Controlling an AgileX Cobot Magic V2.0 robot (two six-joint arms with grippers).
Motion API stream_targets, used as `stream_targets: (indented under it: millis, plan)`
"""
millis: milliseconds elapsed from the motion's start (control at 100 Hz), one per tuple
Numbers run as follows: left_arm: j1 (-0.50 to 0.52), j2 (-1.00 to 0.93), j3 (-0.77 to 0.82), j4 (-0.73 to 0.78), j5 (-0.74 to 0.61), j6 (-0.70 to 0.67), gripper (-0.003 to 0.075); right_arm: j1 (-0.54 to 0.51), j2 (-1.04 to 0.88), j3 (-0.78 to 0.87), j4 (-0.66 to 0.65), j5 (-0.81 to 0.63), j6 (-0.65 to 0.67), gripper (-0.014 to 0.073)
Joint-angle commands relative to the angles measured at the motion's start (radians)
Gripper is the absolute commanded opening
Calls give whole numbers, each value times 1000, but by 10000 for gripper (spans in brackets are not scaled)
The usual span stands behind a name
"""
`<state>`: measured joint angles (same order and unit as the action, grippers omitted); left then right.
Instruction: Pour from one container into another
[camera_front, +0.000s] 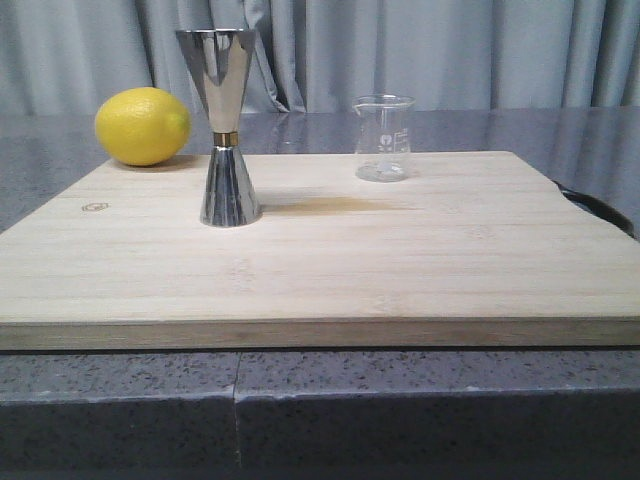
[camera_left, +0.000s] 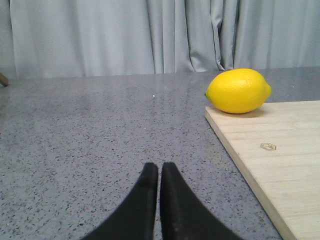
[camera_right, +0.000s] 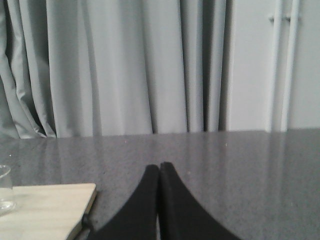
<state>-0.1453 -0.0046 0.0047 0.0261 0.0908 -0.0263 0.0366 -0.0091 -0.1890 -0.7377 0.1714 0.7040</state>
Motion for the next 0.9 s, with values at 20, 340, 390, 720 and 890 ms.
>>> stream_targets:
  millis: [20,340,390,720,890]
  plan:
    - [2,-26,37,-8,-74,0,-19,-3,-13,-17,389,28,-385,-73]
    - [2,-26,37,-8,-74,0,-19,-9,-13,69,738,-30,-724,-73]
    - [2,-26,37,-8,-74,0,-19,-22,-13,95,738,-54,-713,-73]
    - [2,-26,37,-8,-74,0,-19,-122,-13,203,698,-105,-619,-73]
    - [2,-26,37,-8,-74,0,-19,-122,-13,234,683,-150,-619,-73]
